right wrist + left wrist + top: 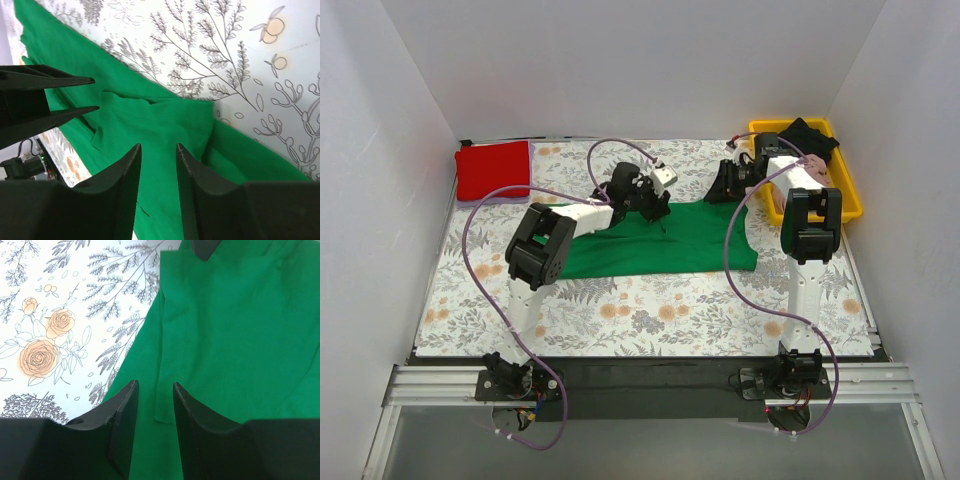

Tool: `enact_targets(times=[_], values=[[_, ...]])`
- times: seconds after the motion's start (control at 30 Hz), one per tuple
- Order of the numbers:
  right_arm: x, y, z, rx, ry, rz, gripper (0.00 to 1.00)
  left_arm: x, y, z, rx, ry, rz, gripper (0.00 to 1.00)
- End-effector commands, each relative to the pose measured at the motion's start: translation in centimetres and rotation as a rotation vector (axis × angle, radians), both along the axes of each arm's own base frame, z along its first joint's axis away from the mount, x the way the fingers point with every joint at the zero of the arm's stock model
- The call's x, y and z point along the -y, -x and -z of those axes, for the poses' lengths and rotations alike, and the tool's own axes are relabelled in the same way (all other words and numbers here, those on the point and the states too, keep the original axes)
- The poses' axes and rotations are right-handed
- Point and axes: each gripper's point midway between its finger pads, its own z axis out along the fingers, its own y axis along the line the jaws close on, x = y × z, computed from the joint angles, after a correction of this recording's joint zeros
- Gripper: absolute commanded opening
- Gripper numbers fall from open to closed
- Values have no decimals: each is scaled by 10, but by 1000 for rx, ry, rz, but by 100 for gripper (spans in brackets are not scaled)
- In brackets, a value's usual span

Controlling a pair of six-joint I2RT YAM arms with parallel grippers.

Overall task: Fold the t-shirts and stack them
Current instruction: Fold the tshirt

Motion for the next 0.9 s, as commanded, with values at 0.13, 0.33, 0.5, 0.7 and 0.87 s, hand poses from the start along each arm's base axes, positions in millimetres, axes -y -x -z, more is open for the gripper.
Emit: enact_targets(times=[0.13,0.33,0.5,0.7,0.87], values=[[-2,-28,-45,168,-50,-17,44,7,-4,-99,-3,189,-41,34],[24,-54,-47,386,161,-62,49,7,13,-102,-109,216,-7,34],[24,-56,-33,403,194,-104,52,3,17,-100,-139,219,-20,34],[25,-49,-6,348,219,-116,51,2,21,-105,-148,226,-20,34],[20,-47,5,333,217,-130,47,0,20,-105,-142,223,-22,34]])
